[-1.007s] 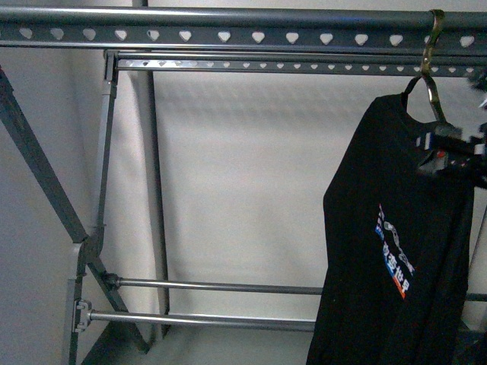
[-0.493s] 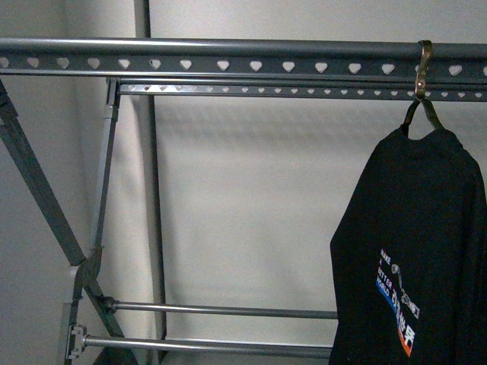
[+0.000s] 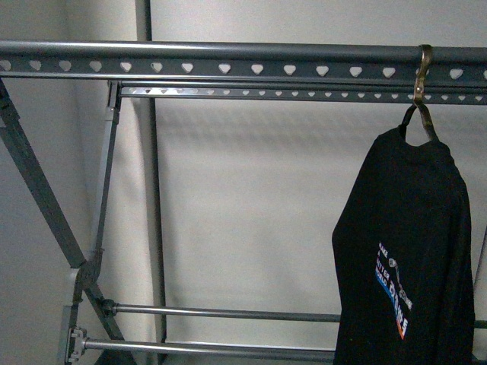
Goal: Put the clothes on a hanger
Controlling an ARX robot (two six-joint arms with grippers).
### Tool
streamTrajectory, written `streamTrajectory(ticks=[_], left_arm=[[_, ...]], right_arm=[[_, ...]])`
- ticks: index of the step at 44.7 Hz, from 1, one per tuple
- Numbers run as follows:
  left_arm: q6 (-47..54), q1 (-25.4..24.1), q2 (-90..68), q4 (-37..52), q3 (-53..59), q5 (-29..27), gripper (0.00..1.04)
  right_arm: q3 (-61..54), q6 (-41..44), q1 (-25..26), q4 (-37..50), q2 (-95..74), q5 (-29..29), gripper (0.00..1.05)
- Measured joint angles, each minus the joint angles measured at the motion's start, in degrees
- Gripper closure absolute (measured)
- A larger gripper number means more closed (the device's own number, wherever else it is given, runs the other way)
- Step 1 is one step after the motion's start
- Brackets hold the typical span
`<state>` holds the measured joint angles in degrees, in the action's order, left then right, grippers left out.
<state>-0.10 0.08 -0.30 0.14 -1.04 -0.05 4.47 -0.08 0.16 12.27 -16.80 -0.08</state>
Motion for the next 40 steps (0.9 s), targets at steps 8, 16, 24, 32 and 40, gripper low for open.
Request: streamTrajectory(ticks=[8, 16, 24, 32, 40], left_arm=[[0.0, 0.0, 0.0, 0.0, 0.0, 0.0, 1.01], [0.0, 0.0, 0.0, 0.0, 0.0, 0.0, 1.01], [0.0, 0.0, 0.0, 0.0, 0.0, 0.0, 1.01], [-0.02, 0.0, 0.09, 0.0, 0.0, 0.0, 0.69], [-0.02, 0.0, 0.09, 0.0, 0.0, 0.0, 0.35]], right_arm=[[-0.98, 0.0, 0.0, -1.03, 2.29, 0.02, 1.02], [-2.03, 0.0, 0.0, -2.6, 4.81, 0.0, 1.02], [-4.11, 0.02, 0.0, -8.26, 11.17, 0.02, 1.02], [-4.11, 0.02, 0.0, -12.15, 16.55, 0.0, 1.02], [-4.11, 0.07, 0.0, -12.17, 16.55, 0.0, 0.87]])
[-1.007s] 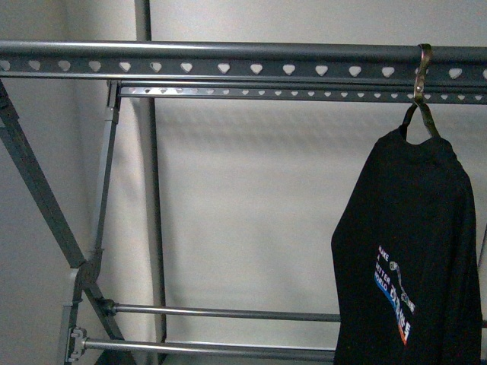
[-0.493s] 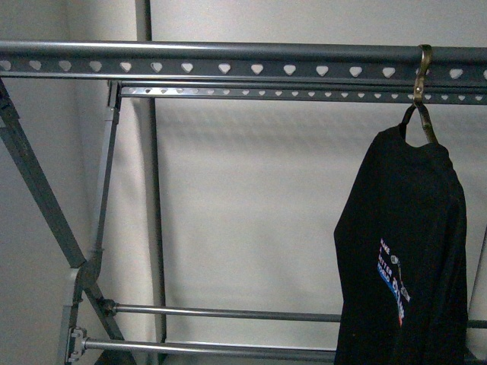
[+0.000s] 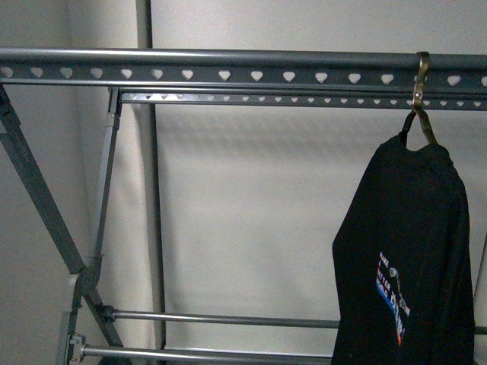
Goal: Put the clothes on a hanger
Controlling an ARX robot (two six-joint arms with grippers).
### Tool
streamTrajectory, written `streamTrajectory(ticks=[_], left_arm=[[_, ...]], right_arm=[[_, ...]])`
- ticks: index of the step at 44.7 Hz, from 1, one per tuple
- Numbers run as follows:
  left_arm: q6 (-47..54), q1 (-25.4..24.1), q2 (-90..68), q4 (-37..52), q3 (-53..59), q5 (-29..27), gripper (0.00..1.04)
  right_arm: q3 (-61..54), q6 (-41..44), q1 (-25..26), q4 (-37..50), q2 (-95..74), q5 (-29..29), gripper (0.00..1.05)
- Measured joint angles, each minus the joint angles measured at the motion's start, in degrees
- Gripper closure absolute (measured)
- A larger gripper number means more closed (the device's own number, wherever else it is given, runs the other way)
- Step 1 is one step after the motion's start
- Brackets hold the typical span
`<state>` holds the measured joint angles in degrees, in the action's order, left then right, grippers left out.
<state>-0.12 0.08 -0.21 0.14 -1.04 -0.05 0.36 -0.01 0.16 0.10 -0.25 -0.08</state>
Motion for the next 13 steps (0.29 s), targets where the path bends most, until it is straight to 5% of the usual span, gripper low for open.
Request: streamTrajectory(ticks=[7, 13], left_arm=[[0.04, 0.0, 0.0, 0.0, 0.0, 0.0, 0.05], [0.02, 0.0, 0.0, 0.0, 0.0, 0.0, 0.07]], right_arm=[[0.0, 0.0, 0.0, 0.0, 0.0, 0.0, 0.56], [0.0, 0.0, 0.0, 0.0, 0.0, 0.0, 0.26]])
